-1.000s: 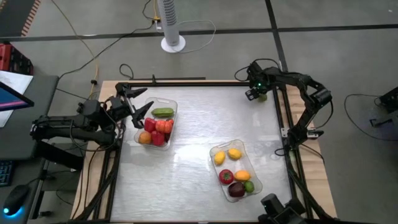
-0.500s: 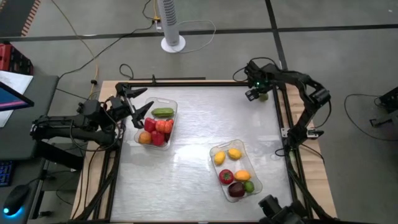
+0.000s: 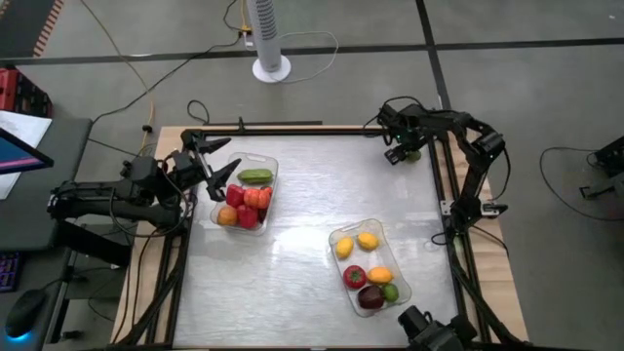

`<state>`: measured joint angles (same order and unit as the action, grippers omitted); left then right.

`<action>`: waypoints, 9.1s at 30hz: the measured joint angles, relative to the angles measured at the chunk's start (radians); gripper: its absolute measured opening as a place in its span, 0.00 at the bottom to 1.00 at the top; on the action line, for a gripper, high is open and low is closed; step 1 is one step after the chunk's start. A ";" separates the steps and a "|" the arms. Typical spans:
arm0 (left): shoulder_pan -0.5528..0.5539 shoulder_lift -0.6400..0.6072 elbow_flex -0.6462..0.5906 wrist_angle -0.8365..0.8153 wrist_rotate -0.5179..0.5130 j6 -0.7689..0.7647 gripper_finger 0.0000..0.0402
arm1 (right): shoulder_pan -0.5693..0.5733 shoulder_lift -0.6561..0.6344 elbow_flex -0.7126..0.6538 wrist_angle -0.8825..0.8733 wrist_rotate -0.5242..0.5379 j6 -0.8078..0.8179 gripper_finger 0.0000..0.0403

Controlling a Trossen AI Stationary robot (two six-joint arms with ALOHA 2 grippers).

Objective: Sort produce into baskets
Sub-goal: Put the green lime into the right transparent bin, then return to Home Position

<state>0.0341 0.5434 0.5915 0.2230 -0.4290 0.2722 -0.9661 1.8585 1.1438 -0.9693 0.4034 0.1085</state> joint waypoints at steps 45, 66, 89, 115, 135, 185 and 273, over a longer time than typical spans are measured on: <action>-0.001 0.009 0.000 0.091 0.177 -0.145 0.66 | 1.431 -0.609 -0.084 0.315 -0.138 0.338 0.57; -0.019 0.021 -0.019 0.076 0.233 -0.131 0.66 | 1.470 -0.817 -0.361 0.390 0.168 0.385 0.74; -0.014 -0.471 -0.404 0.108 0.134 -0.121 0.66 | 1.421 -1.859 -0.951 0.711 0.175 0.092 0.74; -0.014 -0.538 -0.581 0.099 0.088 -0.119 0.66 | 1.211 -1.811 -1.129 1.026 0.012 -0.027 0.74; -0.015 -0.531 -0.575 -0.172 -0.022 -0.074 0.66 | 1.197 -1.811 -1.129 1.019 0.013 -0.030 0.74; -0.015 -0.531 -0.571 -0.178 -0.023 -0.074 0.66 | 1.197 -1.811 -1.130 1.018 0.013 -0.030 0.74; -0.015 -0.530 -0.571 -0.177 -0.023 -0.074 0.66 | 1.197 -1.811 -1.130 1.018 0.014 -0.030 0.74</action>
<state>0.0193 0.0130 0.0204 0.0461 -0.4522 0.1983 0.2310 0.0477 0.0135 0.0483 0.4170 0.0790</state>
